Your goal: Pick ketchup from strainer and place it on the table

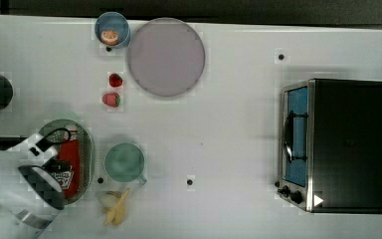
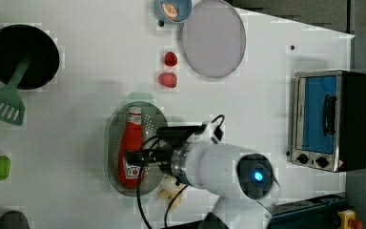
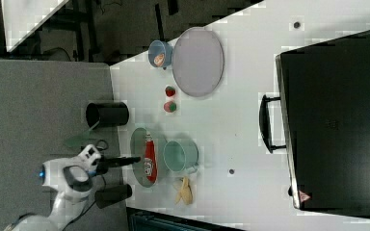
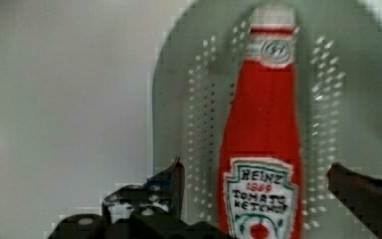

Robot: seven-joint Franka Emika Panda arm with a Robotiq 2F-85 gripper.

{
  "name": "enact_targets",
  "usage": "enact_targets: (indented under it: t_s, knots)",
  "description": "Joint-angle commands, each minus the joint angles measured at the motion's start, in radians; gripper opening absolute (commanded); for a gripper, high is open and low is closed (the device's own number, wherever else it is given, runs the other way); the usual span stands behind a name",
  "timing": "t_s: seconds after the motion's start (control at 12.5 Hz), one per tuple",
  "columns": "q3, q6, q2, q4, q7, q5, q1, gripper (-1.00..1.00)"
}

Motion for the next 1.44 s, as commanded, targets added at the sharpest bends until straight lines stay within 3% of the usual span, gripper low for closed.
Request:
enact_targets:
  t_s: [0.08, 0.56, 0.64, 0.88, 1.28, 1.44]
  knots:
    - [-0.020, 0.065, 0.072, -0.008, 0.114, -0.021, -0.009, 1.00]
    - [-0.042, 0.124, 0.206, -0.004, 0.174, -0.096, 0.007, 1.00]
    - [-0.052, 0.140, 0.217, -0.002, 0.182, -0.103, 0.015, 0.91]
    - [-0.057, 0.170, 0.224, 0.002, 0.193, -0.103, 0.020, 0.25]
    - [-0.011, 0.067, 0.066, -0.004, 0.193, -0.073, -0.001, 0.25]
    - [0.011, -0.064, -0.048, 0.004, 0.193, 0.025, -0.019, 0.25]
